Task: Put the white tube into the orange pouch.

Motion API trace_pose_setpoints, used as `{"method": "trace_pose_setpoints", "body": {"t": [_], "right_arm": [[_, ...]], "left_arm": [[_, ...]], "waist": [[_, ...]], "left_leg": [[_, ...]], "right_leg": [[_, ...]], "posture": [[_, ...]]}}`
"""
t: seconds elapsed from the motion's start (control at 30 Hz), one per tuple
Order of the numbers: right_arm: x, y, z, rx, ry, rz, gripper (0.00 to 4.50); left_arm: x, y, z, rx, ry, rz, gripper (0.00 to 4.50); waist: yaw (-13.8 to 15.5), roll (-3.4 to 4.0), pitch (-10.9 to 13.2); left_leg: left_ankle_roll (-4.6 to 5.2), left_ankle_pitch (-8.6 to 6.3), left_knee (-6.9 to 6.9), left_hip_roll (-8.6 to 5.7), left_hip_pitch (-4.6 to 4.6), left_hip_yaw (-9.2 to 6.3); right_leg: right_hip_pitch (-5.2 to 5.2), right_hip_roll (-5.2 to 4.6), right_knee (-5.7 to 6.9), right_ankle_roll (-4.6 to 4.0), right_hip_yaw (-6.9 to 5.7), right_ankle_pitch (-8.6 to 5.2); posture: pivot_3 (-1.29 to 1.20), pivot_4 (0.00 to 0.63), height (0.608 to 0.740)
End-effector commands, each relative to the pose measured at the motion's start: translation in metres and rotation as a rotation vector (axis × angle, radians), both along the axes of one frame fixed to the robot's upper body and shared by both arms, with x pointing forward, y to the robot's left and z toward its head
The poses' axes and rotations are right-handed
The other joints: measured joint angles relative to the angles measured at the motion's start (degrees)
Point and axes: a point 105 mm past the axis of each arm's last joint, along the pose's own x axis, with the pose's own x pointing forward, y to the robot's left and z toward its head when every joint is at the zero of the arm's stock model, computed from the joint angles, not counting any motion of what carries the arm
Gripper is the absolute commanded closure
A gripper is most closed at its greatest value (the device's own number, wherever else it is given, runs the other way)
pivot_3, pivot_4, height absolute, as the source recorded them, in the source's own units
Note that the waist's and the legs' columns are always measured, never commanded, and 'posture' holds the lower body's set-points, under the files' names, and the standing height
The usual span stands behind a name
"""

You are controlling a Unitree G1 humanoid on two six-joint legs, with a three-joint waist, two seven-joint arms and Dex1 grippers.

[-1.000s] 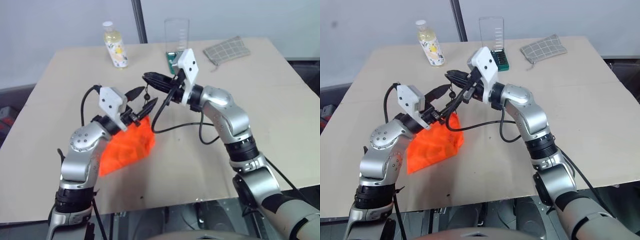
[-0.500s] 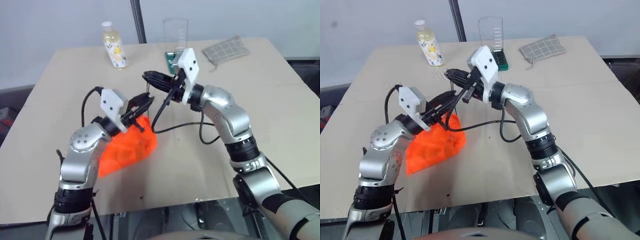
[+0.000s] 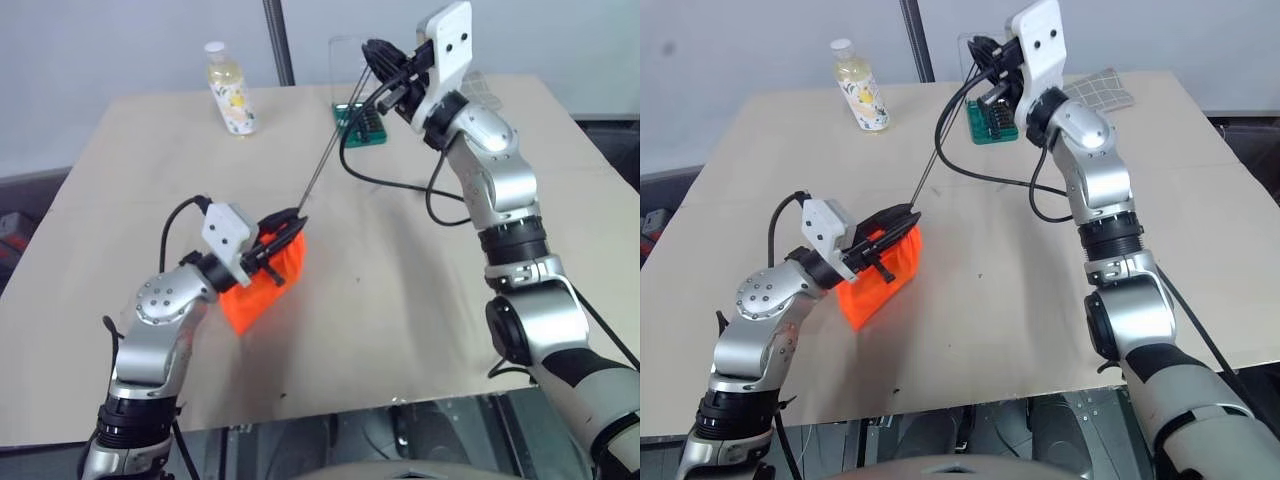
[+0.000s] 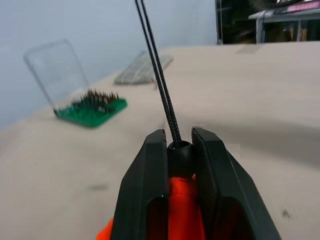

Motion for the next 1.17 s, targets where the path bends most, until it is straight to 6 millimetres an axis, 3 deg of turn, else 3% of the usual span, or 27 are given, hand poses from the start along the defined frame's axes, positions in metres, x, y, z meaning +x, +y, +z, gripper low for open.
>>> {"method": "trace_pose_setpoints", "body": {"t": [0.03, 0.2, 0.23, 0.3, 0.33, 0.47, 0.53, 0.63, 0.73, 0.87, 0.93, 1.07, 1.17], "right_arm": [[-0.016, -0.068, 0.084, 0.246, -0.249, -0.194, 4.5], [-0.016, -0.073, 0.086, 0.247, -0.253, -0.194, 4.5], [-0.015, -0.071, 0.083, 0.223, -0.244, -0.181, 4.18], [-0.015, -0.058, 0.065, 0.126, -0.199, -0.126, 3.56], [-0.015, -0.055, 0.057, 0.088, -0.183, -0.117, 3.13], [-0.017, -0.053, 0.026, -0.031, -0.094, -0.068, 1.2], [-0.022, -0.057, 0.007, -0.083, -0.041, -0.035, 1.19], [-0.036, -0.065, -0.033, -0.162, 0.091, 0.052, 1.19], [-0.059, -0.078, -0.087, -0.241, 0.265, 0.137, 1.19], [-0.097, -0.107, -0.164, -0.336, 0.504, 0.194, 1.19], [-0.113, -0.138, -0.203, -0.335, 0.641, 0.154, 1.19], [-0.132, -0.188, -0.238, -0.353, 0.752, 0.076, 1.19], [-0.151, -0.206, -0.245, -0.348, 0.793, 0.118, 1.19]], "left_arm": [[-0.002, 0.016, -0.028, 0.043, 0.107, 0.047, 4.29], [0.0, 0.017, -0.033, 0.052, 0.127, 0.069, 4.29], [0.0, 0.016, -0.032, 0.047, 0.126, 0.067, 4.29], [-0.001, 0.012, -0.027, 0.034, 0.114, 0.045, 3.28], [-0.001, 0.012, -0.025, 0.037, 0.103, 0.051, 3.04], [-0.002, 0.011, -0.019, 0.051, 0.08, 0.07, 1.06], [-0.003, 0.016, -0.013, 0.011, 0.087, 0.097, 0.08], [-0.011, 0.029, -0.005, -0.035, 0.113, 0.158, 0.03], [-0.031, 0.044, -0.012, -0.046, 0.194, 0.209, 0.03], [-0.067, 0.071, -0.049, 0.07, 0.338, 0.336, 0.03], [-0.089, 0.088, -0.069, 0.093, 0.407, 0.424, 0.03], [-0.114, 0.102, -0.093, 0.124, 0.459, 0.485, 0.03], [-0.121, 0.102, -0.099, 0.123, 0.454, 0.49, 0.03]], "waist": [[0.0, 0.0, 0.0], [0.02, 0.0, 0.0], [0.03, 0.0, 0.0], [0.42, 0.04, 0.03], [0.56, 0.05, 0.03], [-0.07, -0.03, -0.02], [-0.14, -0.03, -0.02], [0.18, -0.03, -0.01], [0.36, -0.05, -0.02], [0.56, -0.06, -0.03], [0.61, -0.07, -0.04], [0.97, 0.0, 0.06], [1.25, -0.1, 0.17]], "left_leg": [[0.0, 0.0, -0.01, 0.0, -0.05, 0.01], [0.0, 0.0, -0.01, 0.0, -0.13, 0.02], [0.0, 0.0, -0.01, 0.0, -0.14, 0.02], [0.0, 0.0, -0.01, -0.01, -0.19, 0.02], [0.01, 0.0, -0.01, -0.07, -0.26, -0.02], [-0.2, 0.13, 0.11, -0.01, -0.64, -0.04], [0.01, 0.0, 0.12, 0.09, -0.58, 0.04], [0.02, 0.0, 0.16, 0.08, -0.62, 0.0], [0.03, -0.01, 0.2, 0.07, -0.69, -0.01], [0.1, -0.06, 0.19, 0.09, -0.69, 0.01], [0.1, -0.07, 0.19, 0.1, -0.66, 0.02], [0.14, -0.07, 0.29, 0.09, -0.6, 0.11], [0.13, -0.09, 0.58, 0.32, 0.13, 0.22]], "right_leg": [[-0.05, 0.0, 0.0, 0.0, 0.02, 0.0], [-0.13, 0.0, 0.02, 0.0, 0.02, 0.0], [-0.15, 0.0, 0.02, 0.0, 0.02, 0.0], [-0.19, -0.01, 0.02, 0.0, 0.02, 0.0], [-0.23, -0.06, -0.01, 0.0, -0.02, 0.0], [-0.51, -0.06, -0.02, 0.01, -0.09, 0.01], [-0.51, -0.06, 0.06, 0.0, 0.0, 0.01], [-0.52, -0.09, 0.09, 0.0, -0.03, 0.01], [-0.52, -0.16, 0.0, 0.0, -0.05, 0.01], [-0.41, -0.32, -0.26, 0.01, -0.07, 0.01], [-0.35, -0.31, -0.32, 0.01, -0.08, 0.01], [-0.2, -0.15, -0.45, 0.0, -0.06, -0.02], [0.71, 0.02, -0.55, 0.08, -0.15, -0.2]], "posture": [[0.0, 0.15, 0.74], [0.0, 0.15, 0.74], [0.0, 0.15, 0.74], [0.0, 0.15, 0.74], [0.0, 0.15, 0.74], [0.0, 0.15, 0.74], [0.0, 0.15, 0.74], [0.0, 0.15, 0.74], [0.0, 0.15, 0.74], [0.0, 0.15, 0.74], [0.0, 0.15, 0.74], [0.0, 0.15, 0.74], [0.0, 0.15, 0.74]]}}
